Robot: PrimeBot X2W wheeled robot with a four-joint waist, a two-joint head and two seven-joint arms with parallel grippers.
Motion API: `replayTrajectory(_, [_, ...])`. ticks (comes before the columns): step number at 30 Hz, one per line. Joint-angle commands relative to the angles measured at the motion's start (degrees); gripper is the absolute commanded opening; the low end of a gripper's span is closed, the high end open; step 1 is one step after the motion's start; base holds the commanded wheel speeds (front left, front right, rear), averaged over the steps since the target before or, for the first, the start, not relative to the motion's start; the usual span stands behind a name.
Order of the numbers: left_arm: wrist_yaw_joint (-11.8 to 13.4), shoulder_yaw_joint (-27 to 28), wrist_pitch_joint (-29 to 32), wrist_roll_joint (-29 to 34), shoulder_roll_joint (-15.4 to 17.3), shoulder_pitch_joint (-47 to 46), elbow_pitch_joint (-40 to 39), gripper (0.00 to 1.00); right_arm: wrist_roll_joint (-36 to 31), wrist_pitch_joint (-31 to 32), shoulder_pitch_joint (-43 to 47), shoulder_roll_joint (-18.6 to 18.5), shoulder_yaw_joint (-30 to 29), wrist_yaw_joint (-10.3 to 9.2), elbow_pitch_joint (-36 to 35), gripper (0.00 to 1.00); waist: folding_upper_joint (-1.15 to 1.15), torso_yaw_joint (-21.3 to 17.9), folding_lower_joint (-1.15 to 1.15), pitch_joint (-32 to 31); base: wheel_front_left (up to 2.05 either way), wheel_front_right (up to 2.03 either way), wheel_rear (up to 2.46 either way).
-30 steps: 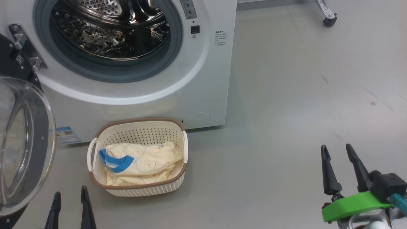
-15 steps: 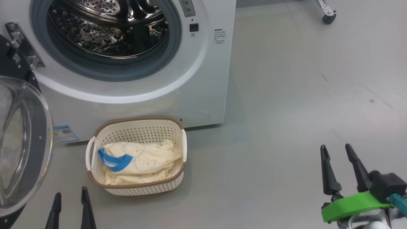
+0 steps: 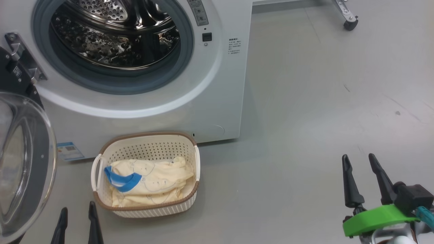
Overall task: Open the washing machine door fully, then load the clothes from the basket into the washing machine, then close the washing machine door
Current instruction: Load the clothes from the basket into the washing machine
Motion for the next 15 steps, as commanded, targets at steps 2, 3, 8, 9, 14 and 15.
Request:
replayTrajectory(2, [-0.2,2.1,-0.6,0.0,0.1,-2.0,-1.6,1.0,0.4,-0.5,-2.0,-0.6,1.3,0.21,-1.9,1.0,0.0,0.0,0.0,0.1,1.84,-1.84,0.0])
replayTrajectory(3, [-0.3,2.2,-0.6,0.1,0.1,-2.1,-1.7,1.0,0.4,-0.5,-2.0,-0.6,1.3,0.21,-1.9,1.0,0.0,0.1,0.0,0.1,1.85,-1.85,0.0])
replayTrajectory(8, [-0.3,2.5,-0.6,0.1,0.1,-2.4,-2.0,1.0,0.5,-0.5,-2.1,-0.6,1.2,0.21,-1.9,1.0,0.0,0.1,0.0,0.3,1.57,-1.54,-0.03])
replayTrajectory(9, [0.1,2.7,-0.6,0.2,0.1,-2.4,-2.1,1.0,0.5,-0.5,-2.1,-0.6,1.2,0.21,-2.0,1.0,0.0,0.2,0.0,0.4,1.37,-1.3,-0.07])
replayTrajectory(14, [0.6,2.7,-0.6,0.1,0.1,-2.4,-1.8,1.0,0.6,-0.5,-2.2,-0.6,1.2,0.21,-2.0,1.0,0.0,0.2,0.0,0.5,0.93,-0.93,0.0])
replayTrajectory(15, [0.6,2.7,-0.6,0.1,0.1,-2.4,-1.7,1.0,0.6,-0.5,-2.2,-0.6,1.2,0.21,-2.0,1.0,0.0,0.2,0.0,0.5,0.52,-0.52,0.0])
